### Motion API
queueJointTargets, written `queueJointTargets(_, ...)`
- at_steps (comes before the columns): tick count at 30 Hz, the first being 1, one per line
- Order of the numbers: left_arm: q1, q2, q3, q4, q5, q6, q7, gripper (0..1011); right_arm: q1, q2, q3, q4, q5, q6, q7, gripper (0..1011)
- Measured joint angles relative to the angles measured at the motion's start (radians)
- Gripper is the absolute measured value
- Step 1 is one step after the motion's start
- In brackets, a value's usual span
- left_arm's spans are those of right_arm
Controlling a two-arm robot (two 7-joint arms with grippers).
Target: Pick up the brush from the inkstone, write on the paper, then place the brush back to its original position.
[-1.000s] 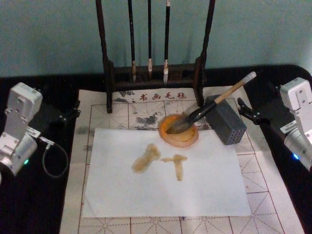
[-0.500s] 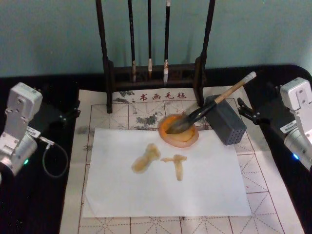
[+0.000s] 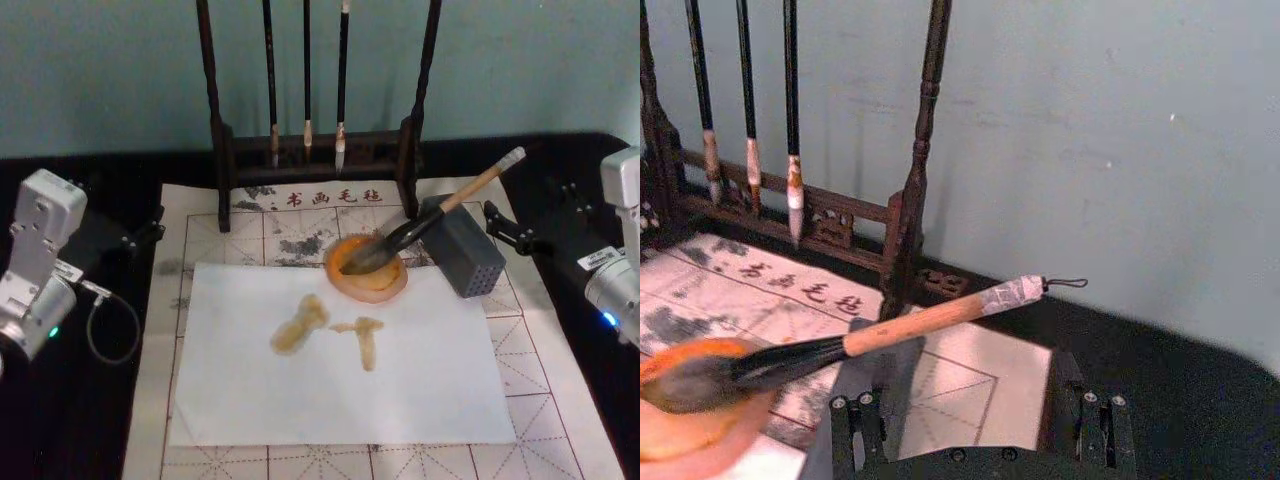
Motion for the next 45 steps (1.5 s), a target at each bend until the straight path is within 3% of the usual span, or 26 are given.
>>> queueJointTargets(4,0.0,0.0,0.0,0.0,0.0,0.0,0.0,1001,-0.009,-0.011,0.024,-0.015,0.051,0.036,0.025,1000)
queueJointTargets(6,0.0,0.0,0.0,0.0,0.0,0.0,0.0,1001,-0.019,-0.025,0.052,-0.03,0.108,0.08,0.046,1000)
queueJointTargets(7,0.0,0.0,0.0,0.0,0.0,0.0,0.0,1001,-0.019,-0.025,0.052,-0.03,0.108,0.08,0.046,1000)
queueJointTargets(11,0.0,0.0,0.0,0.0,0.0,0.0,0.0,1001,-0.032,-0.056,0.096,-0.051,0.189,0.151,0.06,1000)
queueJointTargets(16,0.0,0.0,0.0,0.0,0.0,0.0,0.0,1001,-0.04,-0.111,0.155,-0.063,0.296,0.242,0.052,1000)
queueJointTargets(17,0.0,0.0,0.0,0.0,0.0,0.0,0.0,1001,-0.04,-0.111,0.155,-0.063,0.296,0.242,0.052,1000)
queueJointTargets(23,0.0,0.0,0.0,0.0,0.0,0.0,0.0,1001,-0.032,-0.173,0.212,-0.063,0.427,0.344,0.013,1000)
queueJointTargets(33,0.0,0.0,0.0,0.0,0.0,0.0,0.0,1001,-0.001,-0.226,0.241,-0.043,0.566,0.429,-0.041,1000)
queueJointTargets(45,0.0,0.0,0.0,0.0,0.0,0.0,0.0,1001,0.051,-0.278,0.248,0.009,0.648,0.429,-0.083,1000)
